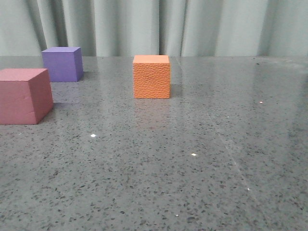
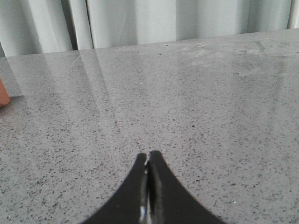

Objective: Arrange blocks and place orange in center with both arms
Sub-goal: 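Lower the left gripper over the orange cube and close on it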

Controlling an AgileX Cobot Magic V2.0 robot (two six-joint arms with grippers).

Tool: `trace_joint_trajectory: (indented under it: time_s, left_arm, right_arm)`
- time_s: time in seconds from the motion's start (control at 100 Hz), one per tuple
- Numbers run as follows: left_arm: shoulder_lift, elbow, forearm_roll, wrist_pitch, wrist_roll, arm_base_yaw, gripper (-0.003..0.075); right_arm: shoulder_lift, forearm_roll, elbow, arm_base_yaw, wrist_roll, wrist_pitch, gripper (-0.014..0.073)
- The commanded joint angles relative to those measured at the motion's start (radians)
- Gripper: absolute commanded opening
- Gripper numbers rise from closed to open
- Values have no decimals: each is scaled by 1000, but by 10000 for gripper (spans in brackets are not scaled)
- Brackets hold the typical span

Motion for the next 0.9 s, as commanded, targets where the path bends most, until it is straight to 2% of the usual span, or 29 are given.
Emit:
trace_joint_trajectory:
  time_s: [0.0, 0.1, 0.15, 0.2, 0.27, 0.37, 0.4, 0.48, 0.54, 0.7, 0.89]
  left_arm:
    - [74, -68, -9, -38, 4, 0, -19]
    - [118, -80, -14, -76, 4, 0, 1]
    - [131, -80, -25, -91, 6, 0, 50]
    - [140, -80, -26, -104, 16, 0, 132]
    - [146, -80, -43, -120, 66, 0, 307]
    - [146, -80, -46, -147, 135, 0, 652]
    - [146, -80, -40, -161, 135, 0, 725]
    - [146, -80, -41, -212, 133, 0, 666]
    - [147, -80, -99, -233, 135, -4, 642]
    - [253, -153, -180, -158, 187, -64, 640]
    - [465, -267, -171, -242, 175, -216, 640]
  right_arm:
    - [-24, 2, -14, -6, -6, -82, -119]
    - [-24, 2, -14, -6, -6, -82, -119]
    - [-24, 2, -14, -6, -6, -82, -119]
    - [-24, 2, -14, -6, -6, -82, -119]
    - [-24, 2, -14, -6, -6, -82, -119]
    - [-24, 2, -14, -6, -6, -82, -119]
    - [-24, 2, -14, -6, -6, -82, -119]
    - [-24, 2, -14, -6, -6, -82, -119]
    - [-24, 2, -14, -6, -6, -82, -119]
    - [-24, 2, -14, -6, -6, -82, -119]
    - [-24, 2, -14, -6, -6, -82, -119]
